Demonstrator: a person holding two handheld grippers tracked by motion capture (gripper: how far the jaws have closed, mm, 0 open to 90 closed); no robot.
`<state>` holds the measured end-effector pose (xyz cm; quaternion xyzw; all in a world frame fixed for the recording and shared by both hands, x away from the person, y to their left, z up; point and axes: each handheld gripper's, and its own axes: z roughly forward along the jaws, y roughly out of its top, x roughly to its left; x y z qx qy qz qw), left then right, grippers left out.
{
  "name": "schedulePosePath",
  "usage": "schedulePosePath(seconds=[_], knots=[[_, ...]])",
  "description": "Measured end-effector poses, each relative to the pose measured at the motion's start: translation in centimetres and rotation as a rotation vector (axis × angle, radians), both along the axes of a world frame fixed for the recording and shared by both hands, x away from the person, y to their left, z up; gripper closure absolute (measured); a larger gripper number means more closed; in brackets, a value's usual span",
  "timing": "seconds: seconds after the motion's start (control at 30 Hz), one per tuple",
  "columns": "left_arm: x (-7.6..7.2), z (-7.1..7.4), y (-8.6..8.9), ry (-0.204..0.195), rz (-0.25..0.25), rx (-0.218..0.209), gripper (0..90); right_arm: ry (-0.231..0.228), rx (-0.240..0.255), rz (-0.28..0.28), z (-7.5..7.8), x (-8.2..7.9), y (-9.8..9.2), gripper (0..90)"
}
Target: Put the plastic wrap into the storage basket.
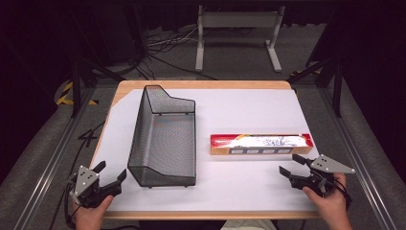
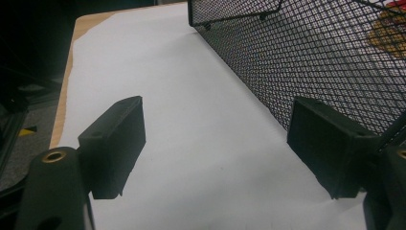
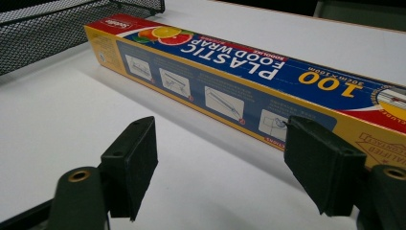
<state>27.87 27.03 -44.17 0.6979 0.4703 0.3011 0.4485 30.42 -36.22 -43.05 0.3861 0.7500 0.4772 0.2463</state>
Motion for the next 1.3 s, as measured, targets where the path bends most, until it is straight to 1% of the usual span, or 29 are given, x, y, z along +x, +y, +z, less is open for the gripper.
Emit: schedulePosePath(seconds=[0.23,0.3,0.4,0.47,0.57,0.6,0.67,0.7,0.73,0.77,0.8,0.83,0.9,0.97,1.03,1.13,1.2,1.23,1.27,1.3], knots=[[-0.1,0.0,0.0,-0.001,0.008,-0.001,21.7,0.003,-0.001,0.014,0.7,0.0,0.3,30.5],[0.0,0.0,0.0,0.001,0.009,-0.002,21.7,0.004,0.002,0.020,1.1,0.0,0.6,31.0],[0.0,0.0,-0.1,0.001,0.006,0.009,21.7,-0.001,-0.003,0.033,1.7,0.1,1.0,31.0],[-0.1,0.0,0.0,0.003,0.010,0.007,21.7,-0.005,-0.004,0.047,2.1,0.2,1.4,31.0],[-0.2,0.0,0.0,-0.001,0.016,0.000,21.7,-0.009,-0.010,0.073,2.6,0.3,2.2,31.7],[-0.2,0.0,0.0,0.002,0.015,0.003,21.7,-0.005,-0.007,0.087,2.8,0.4,2.6,31.7],[-0.1,0.0,0.0,0.001,0.014,0.003,21.7,0.019,0.037,0.119,3.0,0.7,3.4,32.5],[-0.1,0.0,0.0,0.001,0.014,0.003,21.7,0.023,0.043,0.150,3.2,0.8,4.3,33.5],[-0.1,0.0,-0.1,-0.001,0.011,0.004,21.7,0.021,0.030,0.167,3.3,0.9,4.9,33.8],[-0.1,0.0,-0.1,-0.001,0.011,0.004,21.7,0.021,0.030,0.167,3.3,0.9,4.9,33.8],[-0.1,0.0,-0.1,-0.001,0.008,0.008,21.7,0.019,0.019,0.184,3.4,1.0,5.4,34.5],[-0.1,0.0,-0.1,-0.001,0.008,0.008,21.7,0.019,0.019,0.184,3.4,1.0,5.4,34.5],[-0.1,0.0,0.0,0.002,0.008,0.010,21.7,0.016,0.006,0.220,3.7,1.4,6.9,37.0],[0.0,-0.1,0.0,0.001,0.011,0.003,21.8,0.023,0.005,0.237,3.8,1.7,8.0,40.5],[0.0,0.0,0.0,0.001,0.007,0.005,21.7,0.036,0.010,0.249,3.9,1.9,8.6,43.5],[0.0,0.0,-0.1,0.002,0.007,0.011,21.8,0.050,-0.006,0.281,4.1,2.2,9.5,53.1],[0.0,-0.1,-0.2,0.005,0.005,0.010,21.8,0.075,-0.033,0.303,4.3,2.6,10.3,60.8],[0.0,-0.1,-0.2,0.005,0.005,0.010,21.7,0.075,-0.033,0.303,4.3,2.6,10.3,60.8],[0.1,-0.1,-0.2,0.007,0.005,0.013,21.7,0.091,-0.055,0.313,4.3,2.8,10.7,62.4],[0.1,-0.1,-0.2,0.007,0.001,0.018,21.7,0.102,-0.084,0.331,4.4,3.0,11.1,68.3]])
